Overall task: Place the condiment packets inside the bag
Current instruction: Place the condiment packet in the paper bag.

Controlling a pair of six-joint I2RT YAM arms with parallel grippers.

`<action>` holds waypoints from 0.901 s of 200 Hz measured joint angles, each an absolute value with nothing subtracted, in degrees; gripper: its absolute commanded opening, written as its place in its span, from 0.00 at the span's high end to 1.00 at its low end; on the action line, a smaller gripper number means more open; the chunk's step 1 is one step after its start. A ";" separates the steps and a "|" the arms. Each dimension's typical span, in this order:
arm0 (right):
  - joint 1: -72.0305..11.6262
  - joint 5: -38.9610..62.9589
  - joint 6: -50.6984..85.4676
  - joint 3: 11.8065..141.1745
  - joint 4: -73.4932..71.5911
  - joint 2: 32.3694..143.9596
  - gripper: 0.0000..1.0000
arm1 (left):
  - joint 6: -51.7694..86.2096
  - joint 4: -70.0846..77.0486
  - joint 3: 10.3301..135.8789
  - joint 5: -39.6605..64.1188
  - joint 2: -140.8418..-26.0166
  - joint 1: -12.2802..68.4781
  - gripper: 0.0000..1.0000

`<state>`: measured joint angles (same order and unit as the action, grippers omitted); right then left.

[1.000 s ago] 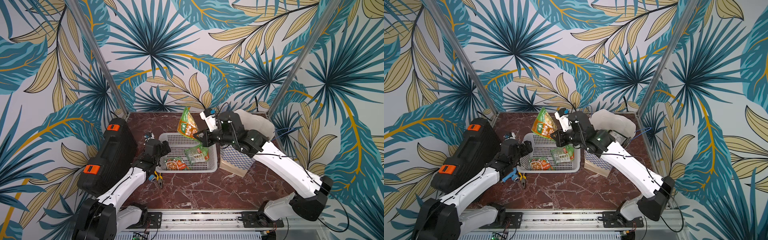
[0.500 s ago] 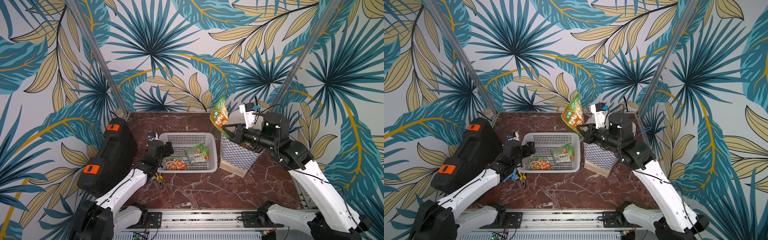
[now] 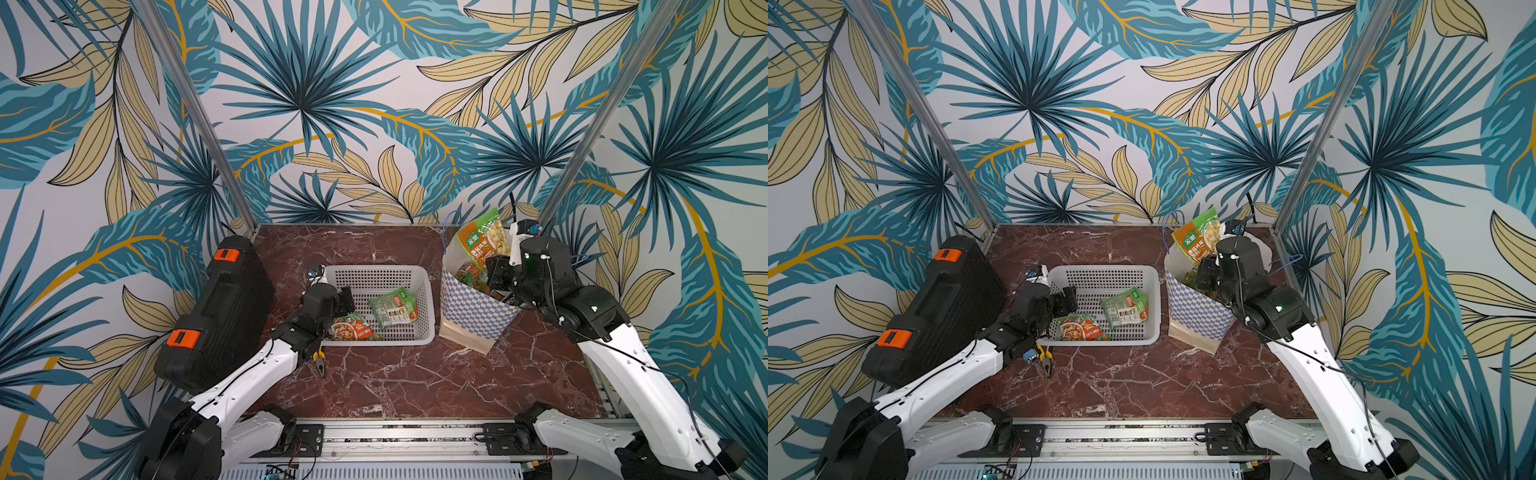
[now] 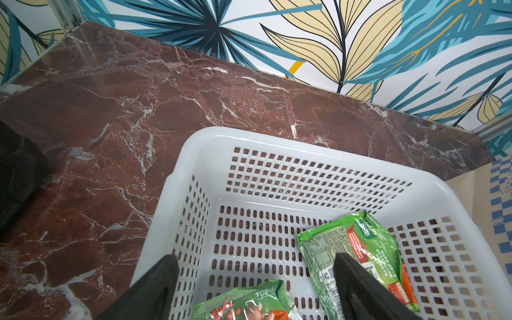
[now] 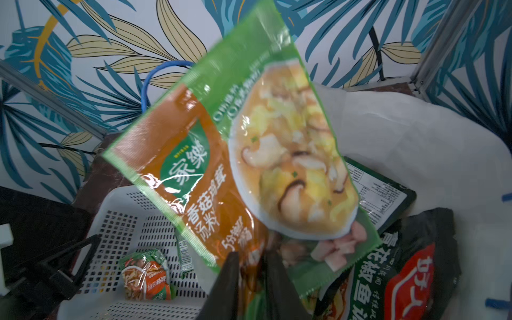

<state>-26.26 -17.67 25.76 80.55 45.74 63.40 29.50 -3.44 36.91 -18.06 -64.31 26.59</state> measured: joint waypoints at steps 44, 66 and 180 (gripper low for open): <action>-26.11 -19.07 24.36 80.55 46.50 64.55 0.40 | 28.05 -4.16 39.40 -17.45 -68.14 27.55 0.07; -26.11 -18.13 23.42 80.55 46.48 64.23 0.30 | 27.46 -4.99 41.12 -16.38 -70.35 27.75 0.07; -26.13 -9.54 18.02 72.75 44.88 54.04 0.01 | 28.21 -20.56 54.81 -12.99 -82.76 28.10 0.06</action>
